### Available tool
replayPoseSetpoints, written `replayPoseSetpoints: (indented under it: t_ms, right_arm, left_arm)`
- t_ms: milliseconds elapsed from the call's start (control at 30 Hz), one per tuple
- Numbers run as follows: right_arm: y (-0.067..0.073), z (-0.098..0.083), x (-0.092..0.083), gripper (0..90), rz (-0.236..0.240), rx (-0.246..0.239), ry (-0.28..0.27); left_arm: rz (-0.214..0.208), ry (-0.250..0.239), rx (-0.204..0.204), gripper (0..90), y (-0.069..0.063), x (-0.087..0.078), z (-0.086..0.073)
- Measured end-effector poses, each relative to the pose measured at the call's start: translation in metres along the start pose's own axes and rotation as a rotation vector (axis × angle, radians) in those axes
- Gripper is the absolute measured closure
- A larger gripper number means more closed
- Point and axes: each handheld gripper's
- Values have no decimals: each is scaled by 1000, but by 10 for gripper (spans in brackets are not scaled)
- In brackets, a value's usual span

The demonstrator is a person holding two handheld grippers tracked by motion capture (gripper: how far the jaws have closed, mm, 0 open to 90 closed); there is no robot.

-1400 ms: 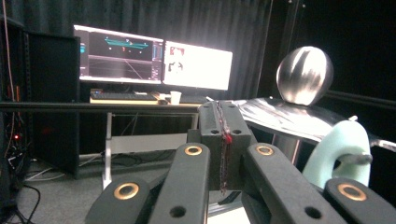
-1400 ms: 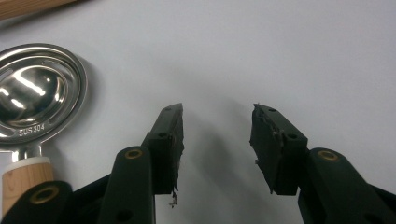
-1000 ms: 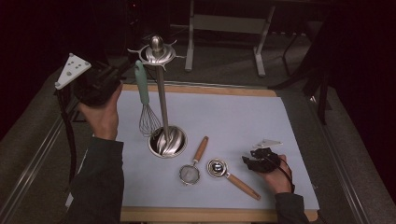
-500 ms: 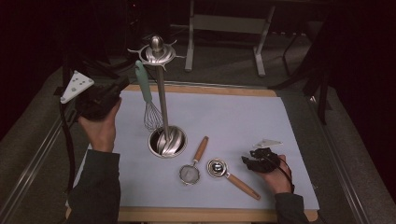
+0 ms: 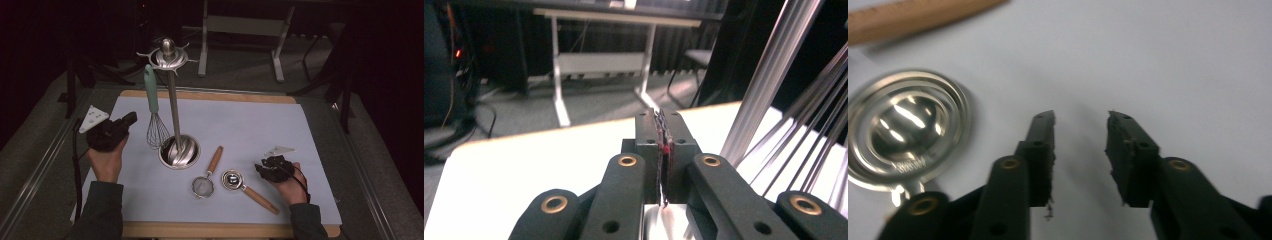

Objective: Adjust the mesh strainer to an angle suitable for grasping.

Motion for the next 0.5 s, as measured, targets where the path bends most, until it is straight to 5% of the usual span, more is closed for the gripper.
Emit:
replayPoseSetpoints:
  t_ms: [200, 500]
  right_arm:
    - [6, 22, 6, 864, 30, -60, -14]
    - [15, 51, 24, 898, 85, -95, -2]
  left_arm:
    - [68, 84, 5, 830, 10, 2, -39]
    - [113, 219, 29, 758, 20, 4, -96]
Point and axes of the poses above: each handheld gripper's, and its own axes: x roughly forward along the jaws, z roughly out of its top, y roughly to its left, and after that the axes turned 10 degrees about -x, right-handed
